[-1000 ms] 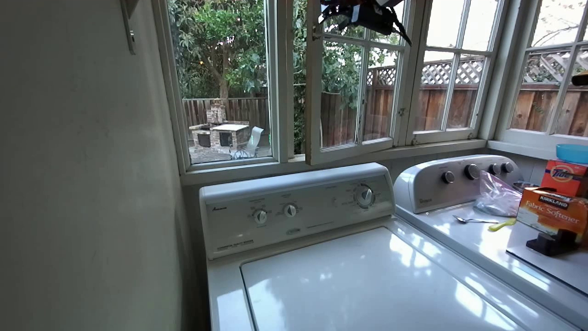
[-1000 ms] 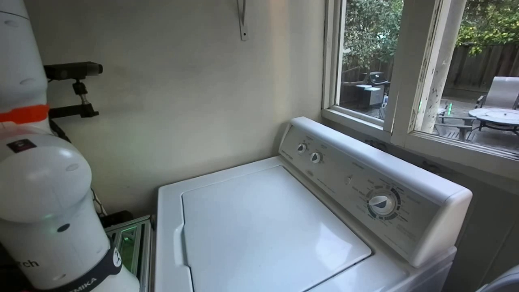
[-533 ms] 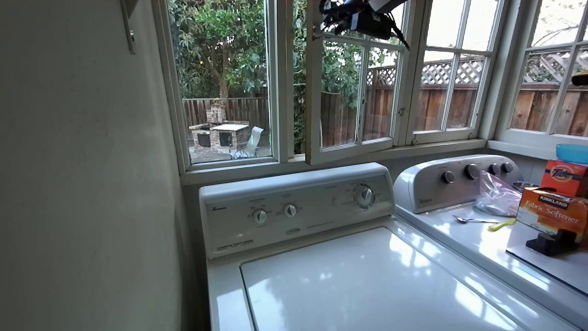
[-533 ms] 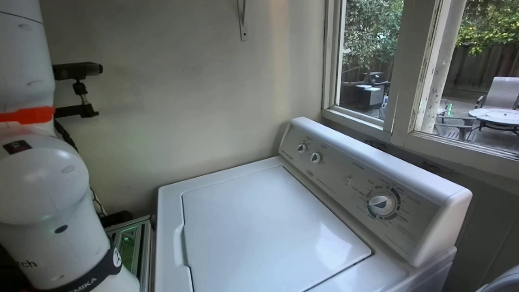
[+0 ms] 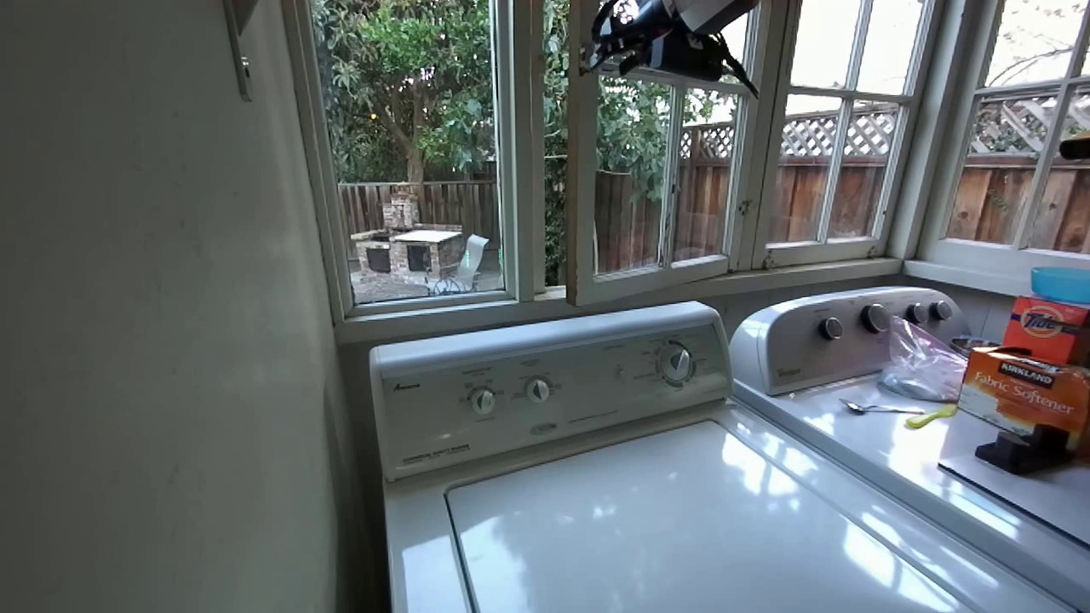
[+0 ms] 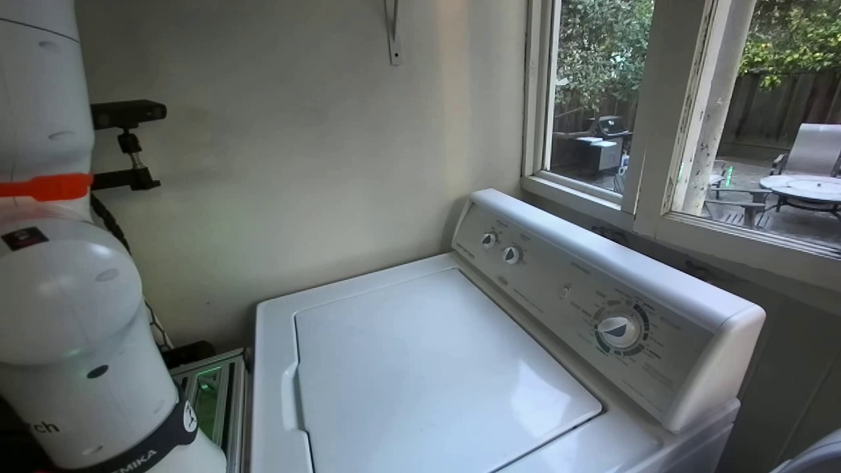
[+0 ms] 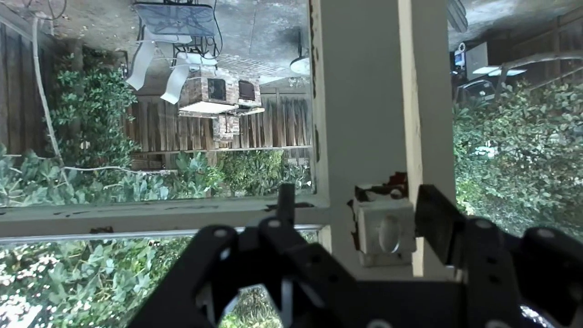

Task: Push closed the window

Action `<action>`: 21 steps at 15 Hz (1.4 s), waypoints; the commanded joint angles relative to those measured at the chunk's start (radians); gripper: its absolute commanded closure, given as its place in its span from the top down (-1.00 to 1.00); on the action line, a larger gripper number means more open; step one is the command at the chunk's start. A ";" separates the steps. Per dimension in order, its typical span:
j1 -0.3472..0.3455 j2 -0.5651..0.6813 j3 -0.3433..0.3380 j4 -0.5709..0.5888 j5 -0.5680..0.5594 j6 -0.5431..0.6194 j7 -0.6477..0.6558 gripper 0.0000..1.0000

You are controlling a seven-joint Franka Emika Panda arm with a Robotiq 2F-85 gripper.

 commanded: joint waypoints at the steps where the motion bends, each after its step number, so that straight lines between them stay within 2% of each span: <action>1: -0.001 -0.011 -0.003 -0.002 -0.023 -0.036 -0.022 0.86; 2: 0.000 0.000 0.000 0.001 -0.006 -0.003 -0.009 0.57; 4: 0.000 0.000 0.000 0.001 -0.009 -0.003 -0.011 0.86; 5: 0.000 0.000 0.000 0.001 -0.009 -0.003 -0.012 0.88; 21: 0.000 0.000 0.000 0.001 -0.009 -0.003 -0.015 0.87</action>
